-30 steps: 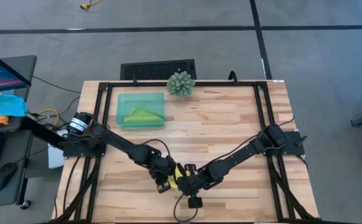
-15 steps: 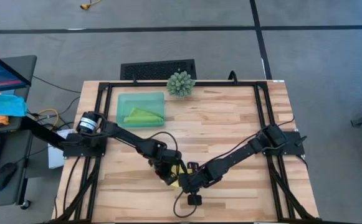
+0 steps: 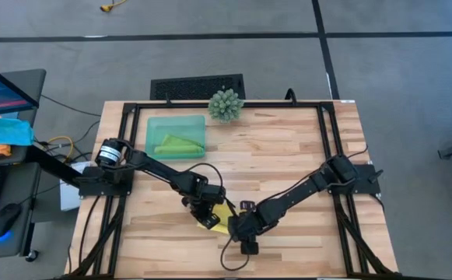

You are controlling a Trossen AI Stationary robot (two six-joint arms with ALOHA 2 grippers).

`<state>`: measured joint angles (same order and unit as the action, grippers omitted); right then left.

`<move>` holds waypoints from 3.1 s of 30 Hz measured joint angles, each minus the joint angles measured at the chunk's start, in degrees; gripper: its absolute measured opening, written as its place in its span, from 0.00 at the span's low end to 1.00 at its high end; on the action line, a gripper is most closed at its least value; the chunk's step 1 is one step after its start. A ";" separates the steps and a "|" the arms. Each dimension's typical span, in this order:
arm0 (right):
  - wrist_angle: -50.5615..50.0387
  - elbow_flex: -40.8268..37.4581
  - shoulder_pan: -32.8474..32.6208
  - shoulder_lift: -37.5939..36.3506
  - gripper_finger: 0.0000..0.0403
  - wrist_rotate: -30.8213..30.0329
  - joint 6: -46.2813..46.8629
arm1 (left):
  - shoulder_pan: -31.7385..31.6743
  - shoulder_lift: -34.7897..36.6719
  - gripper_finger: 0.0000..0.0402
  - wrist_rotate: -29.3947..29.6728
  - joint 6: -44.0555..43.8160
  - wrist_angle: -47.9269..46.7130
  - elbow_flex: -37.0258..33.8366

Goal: Roll microfiber towels into tight, uniform cylinder then place into a basket
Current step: Roll the yellow towel

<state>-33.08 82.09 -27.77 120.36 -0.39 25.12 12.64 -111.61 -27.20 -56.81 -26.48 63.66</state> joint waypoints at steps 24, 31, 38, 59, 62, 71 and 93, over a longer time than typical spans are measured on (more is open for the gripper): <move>12.13 -0.19 -1.77 -0.99 0.41 -13.19 -25.08 | 0.02 -0.09 0.03 -0.68 0.85 0.17 0.00; 10.35 -0.14 -0.70 -0.99 0.38 -11.64 -23.74 | 0.00 -0.13 0.03 -1.75 1.71 0.24 0.00; 8.37 -0.14 -0.63 0.22 0.34 -11.59 -23.86 | -0.13 -0.31 0.03 -5.18 1.70 0.19 -0.09; 7.17 0.04 0.02 2.57 0.32 -11.55 -20.95 | -0.15 -0.13 0.27 -5.00 8.03 0.46 0.04; 7.45 -0.02 0.02 2.60 0.32 -11.58 -20.97 | 0.03 0.00 0.37 -4.25 9.67 0.34 0.09; 7.73 -0.07 0.04 2.64 0.31 -11.53 -21.00 | 0.67 1.15 0.51 -3.46 17.07 -0.09 0.01; 8.19 -0.12 0.61 2.66 0.31 -11.20 -20.97 | 20.24 14.52 0.45 35.06 35.68 -2.77 -0.05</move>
<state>-24.88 81.97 -27.16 123.02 -11.59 4.14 32.89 -97.09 7.86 -21.13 -29.25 63.61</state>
